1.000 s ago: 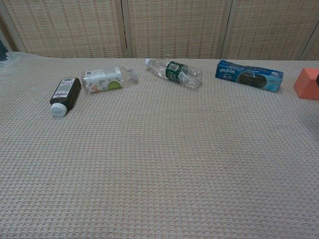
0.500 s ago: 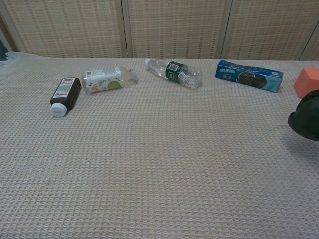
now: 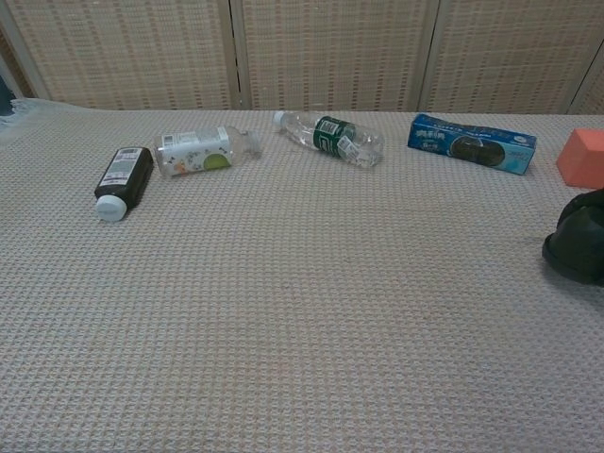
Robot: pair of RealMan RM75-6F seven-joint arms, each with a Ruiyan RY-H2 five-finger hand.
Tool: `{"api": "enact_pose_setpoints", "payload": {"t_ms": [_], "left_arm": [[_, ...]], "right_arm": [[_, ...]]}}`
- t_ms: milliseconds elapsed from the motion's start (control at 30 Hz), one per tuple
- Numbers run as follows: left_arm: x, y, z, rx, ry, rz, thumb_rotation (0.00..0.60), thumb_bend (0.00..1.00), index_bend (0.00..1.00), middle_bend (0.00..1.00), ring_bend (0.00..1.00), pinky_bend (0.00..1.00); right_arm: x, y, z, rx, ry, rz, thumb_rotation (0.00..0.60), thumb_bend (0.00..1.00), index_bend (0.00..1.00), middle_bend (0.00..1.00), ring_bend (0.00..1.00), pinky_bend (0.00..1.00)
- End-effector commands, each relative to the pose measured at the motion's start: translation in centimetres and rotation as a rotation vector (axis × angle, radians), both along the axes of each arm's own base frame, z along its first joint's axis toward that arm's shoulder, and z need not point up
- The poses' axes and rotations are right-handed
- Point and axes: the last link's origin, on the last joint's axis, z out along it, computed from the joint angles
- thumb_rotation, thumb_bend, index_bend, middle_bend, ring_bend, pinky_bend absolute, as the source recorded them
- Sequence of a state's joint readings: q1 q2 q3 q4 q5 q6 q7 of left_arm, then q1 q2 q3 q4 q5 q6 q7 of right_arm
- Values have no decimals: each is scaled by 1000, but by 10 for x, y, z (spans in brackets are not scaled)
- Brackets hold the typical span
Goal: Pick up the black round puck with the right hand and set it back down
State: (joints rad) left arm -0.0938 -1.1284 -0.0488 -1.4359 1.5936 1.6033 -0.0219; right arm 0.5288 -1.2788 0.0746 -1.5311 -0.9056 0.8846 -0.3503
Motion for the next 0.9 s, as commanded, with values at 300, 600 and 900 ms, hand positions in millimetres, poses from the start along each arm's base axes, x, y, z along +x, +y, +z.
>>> {"api": "enact_pose_setpoints", "payload": {"t_ms": [300, 600, 900], "left_arm": [[0, -1, 1, 1, -4, 0, 600, 606, 593, 466, 354, 558], [0, 0, 2, 4, -10, 3, 600, 607, 592, 465, 355, 558], [0, -1, 3, 7, -15, 2, 600, 607, 592, 465, 355, 558]], "right_arm": [[-5, 0, -5, 54, 44, -23, 600, 342, 427, 373, 392, 581], [-10, 2, -2, 118, 74, -51, 600, 292, 207, 171, 99, 504], [-7, 2, 3, 134, 62, -57, 600, 250, 80, 34, 0, 428]]}}
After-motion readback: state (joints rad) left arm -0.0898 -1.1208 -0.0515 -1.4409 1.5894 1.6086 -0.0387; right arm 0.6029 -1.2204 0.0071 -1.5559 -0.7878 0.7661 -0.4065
